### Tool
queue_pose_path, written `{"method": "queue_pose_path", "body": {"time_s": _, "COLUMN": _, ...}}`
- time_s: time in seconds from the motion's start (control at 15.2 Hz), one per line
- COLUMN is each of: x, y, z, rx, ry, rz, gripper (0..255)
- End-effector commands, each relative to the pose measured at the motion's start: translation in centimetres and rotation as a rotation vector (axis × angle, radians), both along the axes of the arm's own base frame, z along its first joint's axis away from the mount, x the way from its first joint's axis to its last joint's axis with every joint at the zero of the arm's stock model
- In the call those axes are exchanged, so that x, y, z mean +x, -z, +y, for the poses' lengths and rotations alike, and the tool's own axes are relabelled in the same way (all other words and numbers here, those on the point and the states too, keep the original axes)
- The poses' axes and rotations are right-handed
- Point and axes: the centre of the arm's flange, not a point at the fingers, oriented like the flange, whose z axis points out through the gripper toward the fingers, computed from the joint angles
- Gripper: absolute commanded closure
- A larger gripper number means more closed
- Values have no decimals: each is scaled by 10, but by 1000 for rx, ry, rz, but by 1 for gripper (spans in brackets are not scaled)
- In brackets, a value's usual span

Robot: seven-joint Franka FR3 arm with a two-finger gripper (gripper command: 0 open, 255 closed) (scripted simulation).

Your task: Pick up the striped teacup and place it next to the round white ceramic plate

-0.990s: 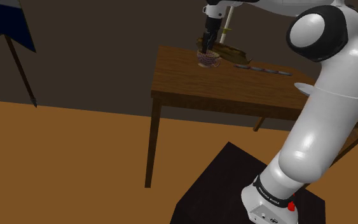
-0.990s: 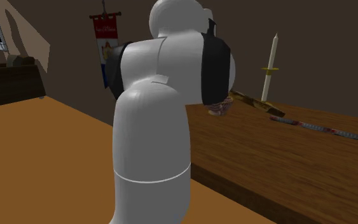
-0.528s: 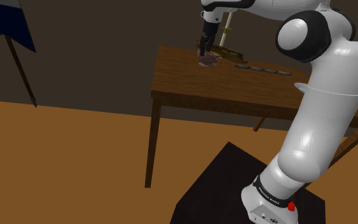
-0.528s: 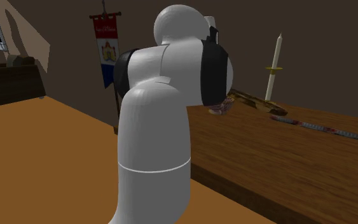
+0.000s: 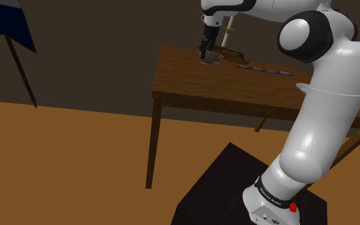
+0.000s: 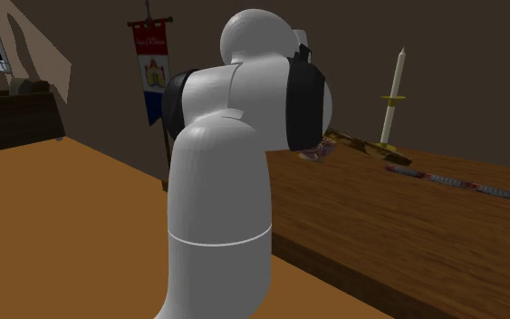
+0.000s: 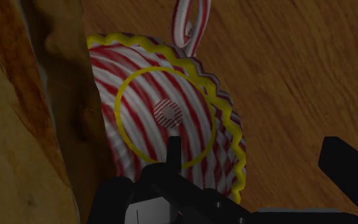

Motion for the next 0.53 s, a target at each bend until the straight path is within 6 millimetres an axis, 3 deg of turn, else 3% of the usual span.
{"method": "queue_pose_path", "body": {"time_s": 0.0, "x": 0, "y": 0, "z": 0, "rx": 0, "ry": 0, "rz": 0, "gripper": 0}}
{"method": "queue_pose_path", "body": {"time_s": 0.07, "x": 0, "y": 0, "z": 0, "rx": 0, "ry": 0, "rz": 0, "gripper": 0}}
{"method": "queue_pose_path", "body": {"time_s": 0.13, "x": 0, "y": 0, "z": 0, "rx": 0, "ry": 0, "rz": 0, "gripper": 255}}
{"method": "queue_pose_path", "body": {"time_s": 0.46, "x": 0, "y": 0, "z": 0, "rx": 0, "ry": 0, "rz": 0, "gripper": 255}}
